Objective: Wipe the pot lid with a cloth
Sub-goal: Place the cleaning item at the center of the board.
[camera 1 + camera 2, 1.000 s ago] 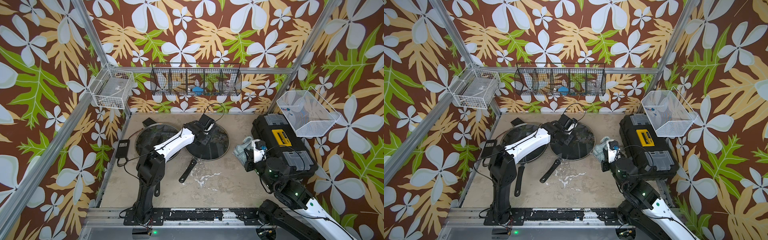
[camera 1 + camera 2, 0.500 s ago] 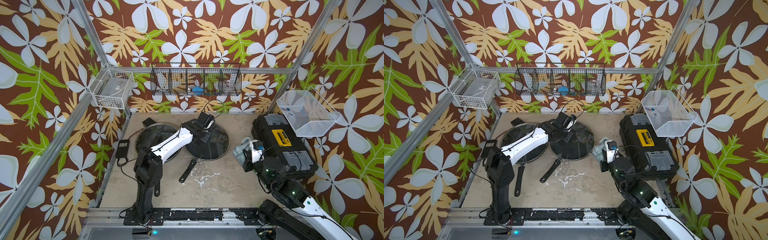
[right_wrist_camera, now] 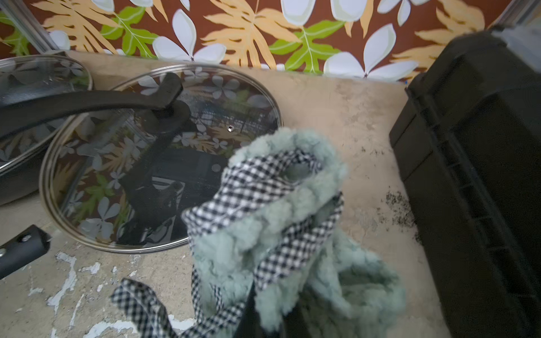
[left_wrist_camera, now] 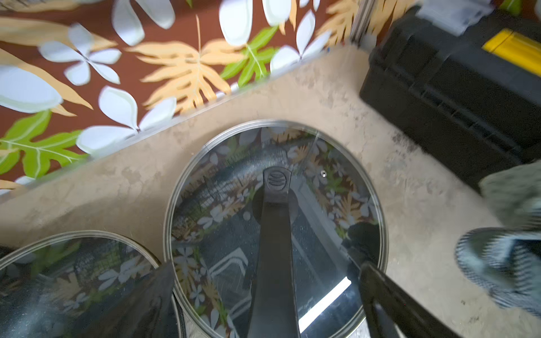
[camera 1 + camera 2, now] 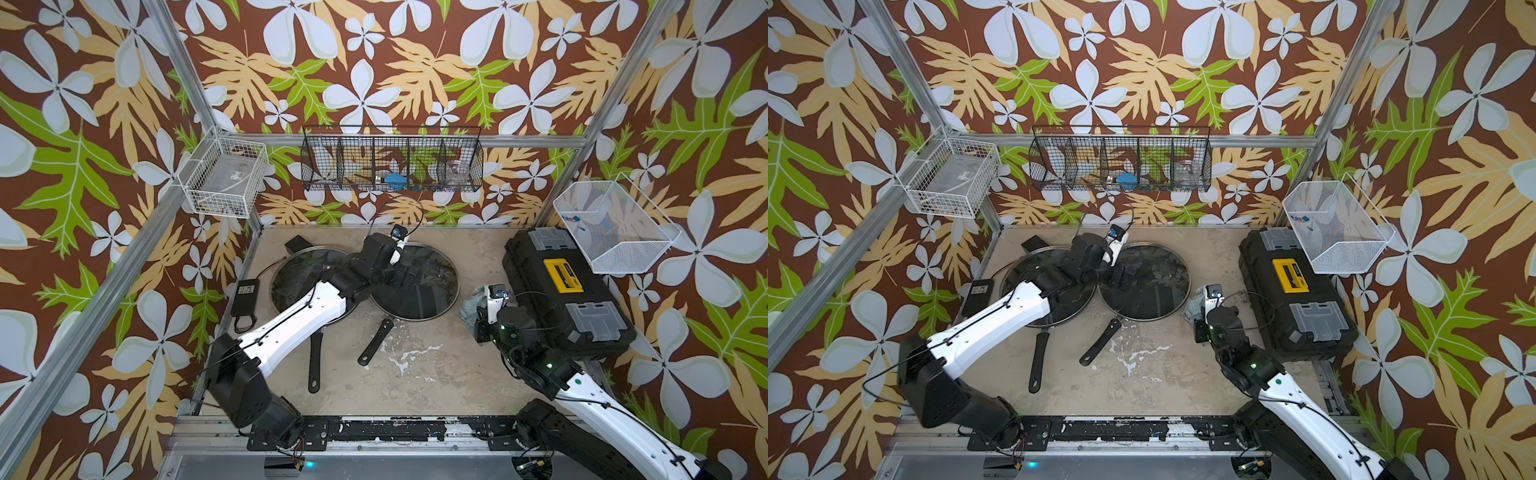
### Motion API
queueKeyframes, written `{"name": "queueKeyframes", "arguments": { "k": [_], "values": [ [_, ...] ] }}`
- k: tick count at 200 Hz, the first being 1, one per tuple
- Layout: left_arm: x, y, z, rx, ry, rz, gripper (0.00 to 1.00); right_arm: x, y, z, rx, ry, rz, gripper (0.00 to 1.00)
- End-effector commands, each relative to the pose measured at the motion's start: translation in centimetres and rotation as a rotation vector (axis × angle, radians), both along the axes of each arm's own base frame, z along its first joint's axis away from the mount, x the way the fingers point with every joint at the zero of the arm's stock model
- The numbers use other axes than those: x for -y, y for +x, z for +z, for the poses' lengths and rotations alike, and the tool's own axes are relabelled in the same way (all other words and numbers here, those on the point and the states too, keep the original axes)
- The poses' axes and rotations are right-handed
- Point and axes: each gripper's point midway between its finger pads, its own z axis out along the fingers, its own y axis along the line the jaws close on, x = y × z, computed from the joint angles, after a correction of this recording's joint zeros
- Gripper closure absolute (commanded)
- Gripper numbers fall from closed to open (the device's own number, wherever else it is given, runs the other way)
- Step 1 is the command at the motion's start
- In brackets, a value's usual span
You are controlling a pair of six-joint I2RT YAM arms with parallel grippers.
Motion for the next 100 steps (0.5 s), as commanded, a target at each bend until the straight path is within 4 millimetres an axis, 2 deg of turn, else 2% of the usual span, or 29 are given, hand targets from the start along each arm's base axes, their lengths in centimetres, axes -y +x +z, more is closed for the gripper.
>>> {"name": "queueKeyframes", "arguments": {
  "k": [1, 24, 45, 72, 81, 100],
  "values": [
    [-2.0, -0.3, 3.8, 0.140, -0.107, 0.073, 0.00, -1.0, 1.0, -0.7, -0.011, 0.103, -0.012, 1.00],
    [-4.9, -2.4, 4.1, 0.183, -0.111, 0.120, 0.00, -1.1, 1.7, -3.7, -0.067, 0.093, -0.026, 1.00],
    [-7.9, -4.1, 3.6, 0.231, -0.114, 0.176, 0.00, -1.1, 2.2, -5.9, -0.105, 0.091, -0.042, 1.00],
    [-10.3, -5.4, 3.1, 0.280, -0.134, 0.222, 0.00, -1.3, 2.7, -7.5, -0.146, 0.101, -0.043, 0.97],
    [-10.7, -5.4, 3.0, 0.287, -0.137, 0.234, 0.00, -1.2, 2.7, -7.5, -0.154, 0.093, -0.047, 0.89],
    [-11.6, -4.9, 2.6, 0.295, -0.125, 0.275, 0.00, -0.8, 2.9, -6.6, -0.128, 0.088, -0.063, 0.55]
  ]
}}
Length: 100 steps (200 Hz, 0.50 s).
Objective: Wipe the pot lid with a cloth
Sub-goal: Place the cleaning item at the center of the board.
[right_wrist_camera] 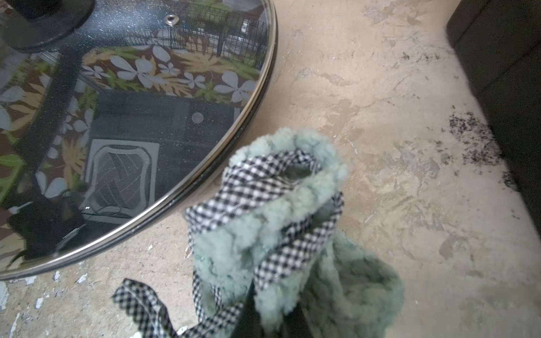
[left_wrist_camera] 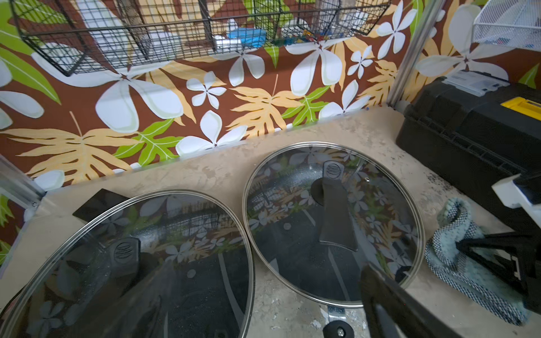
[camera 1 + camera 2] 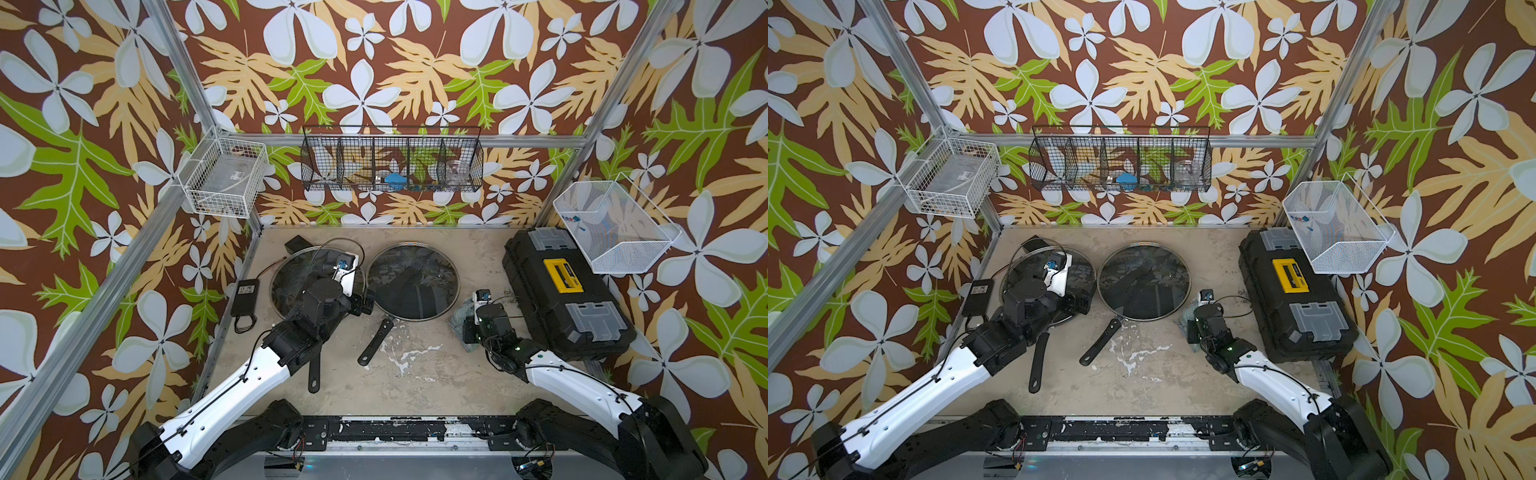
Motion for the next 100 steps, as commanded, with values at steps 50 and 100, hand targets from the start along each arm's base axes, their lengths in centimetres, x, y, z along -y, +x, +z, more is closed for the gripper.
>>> {"name": "queueKeyframes", "arguments": {
  "k": [50, 100],
  "values": [
    [-4.1, 2.6, 1.2, 0.120, -0.046, 0.199, 0.00, 2.5, 2.6, 7.3, 0.224, -0.008, -0.111, 0.05],
    [-10.7, 4.5, -0.9, 0.178, -0.181, 0.363, 0.00, 5.7, 4.8, 12.7, 0.464, -0.098, -0.240, 0.01]
  ]
}}
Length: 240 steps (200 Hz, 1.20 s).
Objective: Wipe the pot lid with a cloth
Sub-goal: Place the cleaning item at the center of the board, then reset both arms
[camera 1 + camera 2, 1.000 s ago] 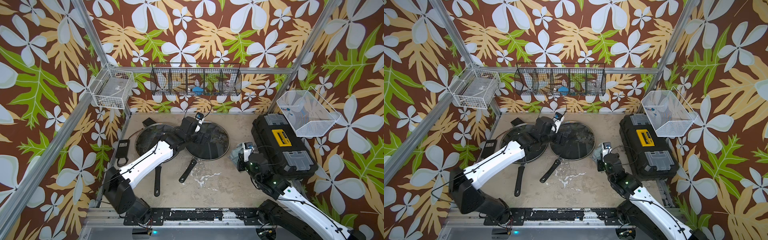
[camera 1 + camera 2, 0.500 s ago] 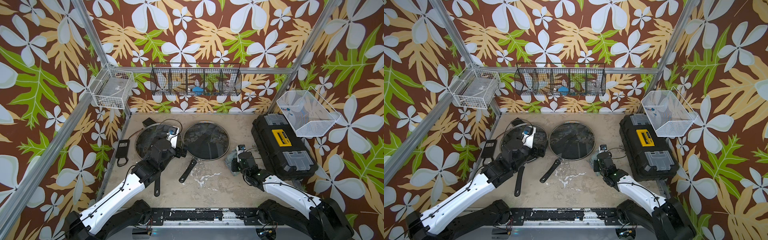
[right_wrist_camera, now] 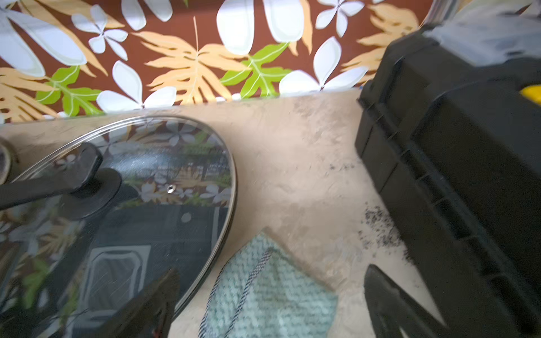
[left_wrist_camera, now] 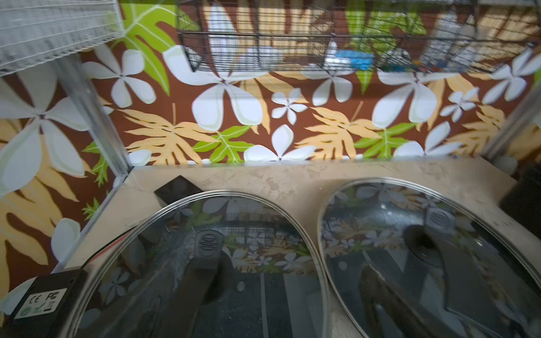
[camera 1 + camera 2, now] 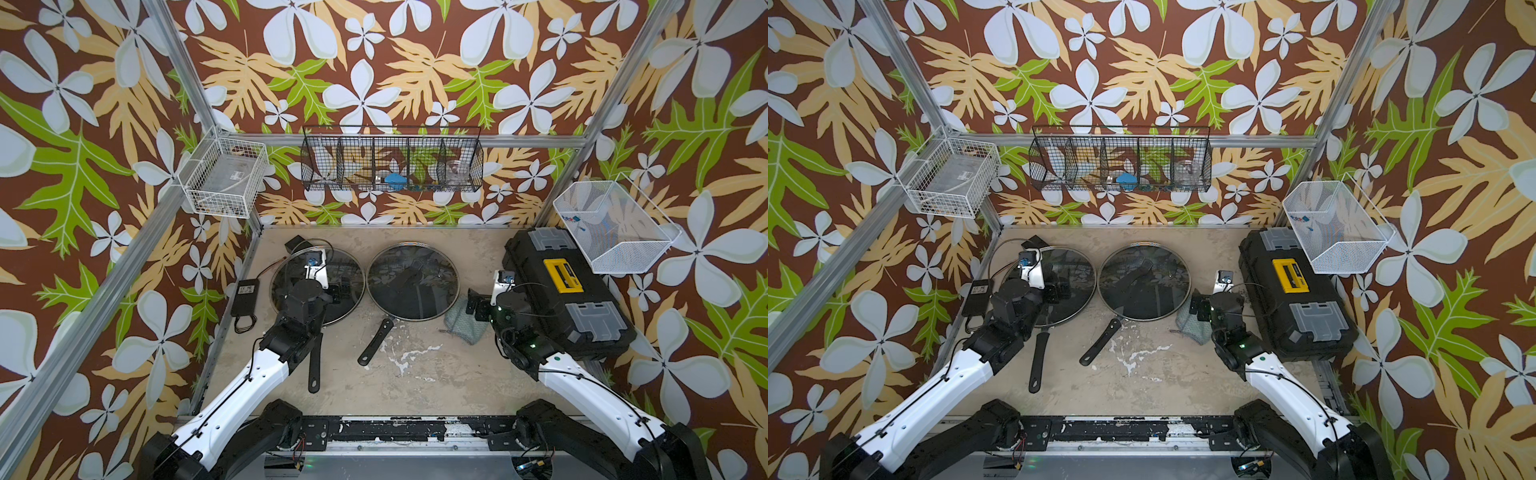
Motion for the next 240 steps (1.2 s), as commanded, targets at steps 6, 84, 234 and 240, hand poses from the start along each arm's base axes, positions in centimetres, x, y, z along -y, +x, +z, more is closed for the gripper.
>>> {"name": "queueKeyframes", "arguments": {
  "k": [6, 84, 234, 240],
  "values": [
    [-2.6, 0.8, 0.6, 0.097, -0.067, 0.081, 0.00, 1.9, 1.3, 3.2, 0.155, -0.083, -0.097, 0.01],
    [-8.7, 0.9, -5.4, 0.029, -0.042, 0.303, 0.00, 7.4, 0.8, 0.2, 0.185, -0.153, -0.258, 0.00],
    [-5.9, -1.6, -7.3, 0.188, -0.041, 0.076, 0.00, 8.3, 2.5, -3.3, 0.250, -0.192, -0.147, 0.00],
    [-5.9, -1.6, -7.3, 0.196, -0.038, 0.074, 0.00, 8.0, 2.7, -3.4, 0.253, -0.198, -0.130, 0.00]
  ]
}}
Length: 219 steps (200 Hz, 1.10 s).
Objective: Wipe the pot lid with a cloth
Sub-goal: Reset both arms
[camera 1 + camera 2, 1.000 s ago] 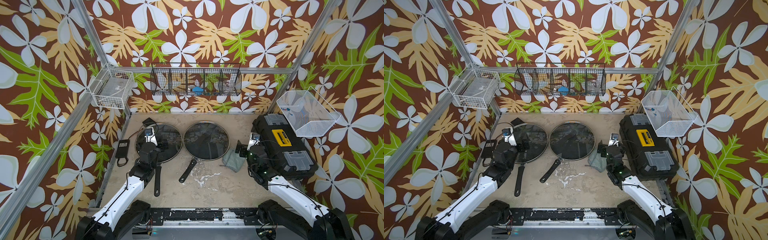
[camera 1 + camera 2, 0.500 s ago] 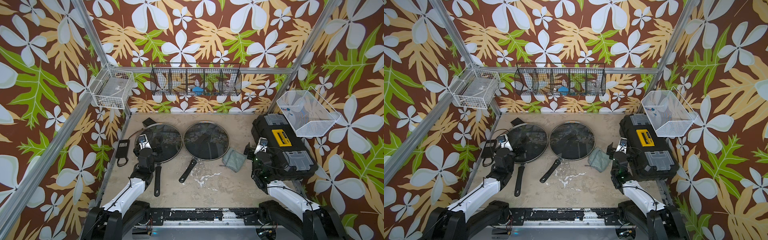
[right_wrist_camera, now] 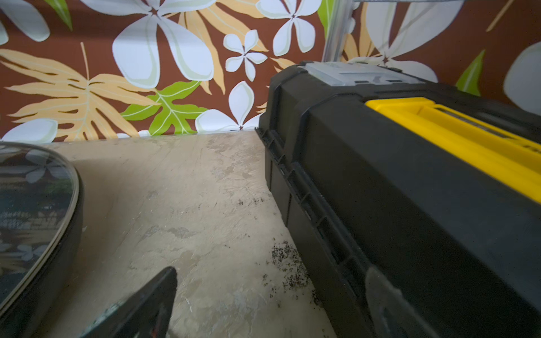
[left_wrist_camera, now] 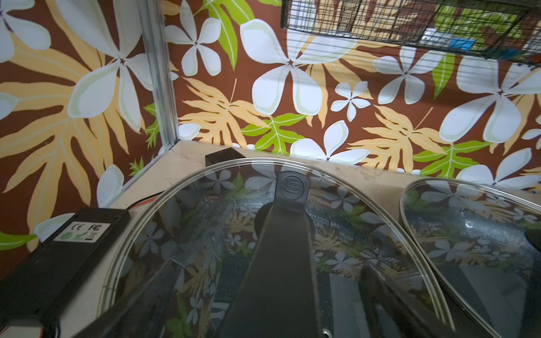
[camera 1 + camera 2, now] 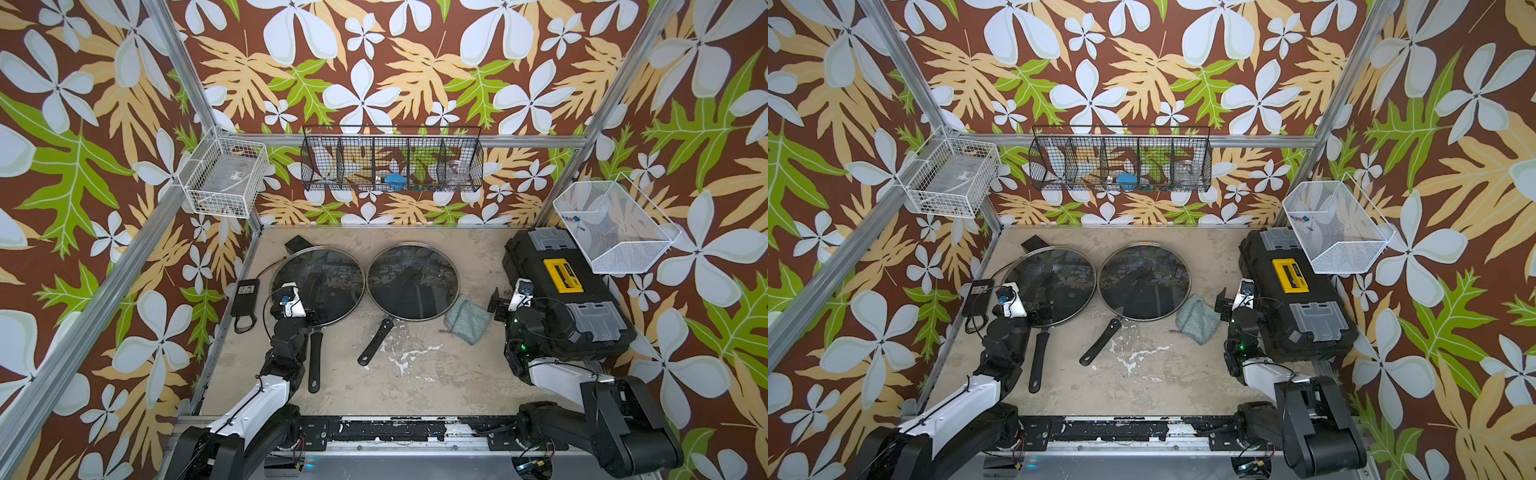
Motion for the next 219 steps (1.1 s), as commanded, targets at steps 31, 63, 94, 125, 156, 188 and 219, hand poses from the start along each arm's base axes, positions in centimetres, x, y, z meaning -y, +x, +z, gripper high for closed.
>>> {"name": "queueKeyframes", "arguments": {
  "k": [31, 63, 94, 125, 156, 188, 219],
  "values": [
    [0.6, 0.3, 1.9, 0.120, 0.050, -0.040, 0.00, -2.3, 1.6, -0.5, 0.044, -0.054, 0.138, 0.00],
    [-0.3, 0.7, 1.0, 0.113, 0.079, -0.024, 0.00, -2.1, 1.7, -0.8, 0.035, -0.039, 0.147, 0.00],
    [-0.5, 1.1, -0.3, 0.077, 0.084, -0.029, 0.00, -1.2, 1.2, -1.1, 0.084, -0.010, 0.131, 0.00],
    [-0.8, 1.5, -1.2, 0.058, 0.069, -0.026, 0.00, -1.3, 1.4, -1.4, 0.054, -0.005, 0.132, 0.00],
    [-0.8, 1.8, -1.9, 0.045, 0.065, -0.033, 0.00, -1.2, 1.3, -1.5, 0.048, -0.004, 0.129, 0.00],
    [-0.8, 2.1, -2.9, 0.029, 0.066, -0.035, 0.00, -1.2, 1.4, -1.5, 0.046, -0.005, 0.130, 0.00],
    [-1.1, 2.7, -4.0, 0.020, 0.062, -0.022, 0.00, -1.2, 1.4, -1.5, 0.045, -0.005, 0.131, 0.00]
  ]
}}
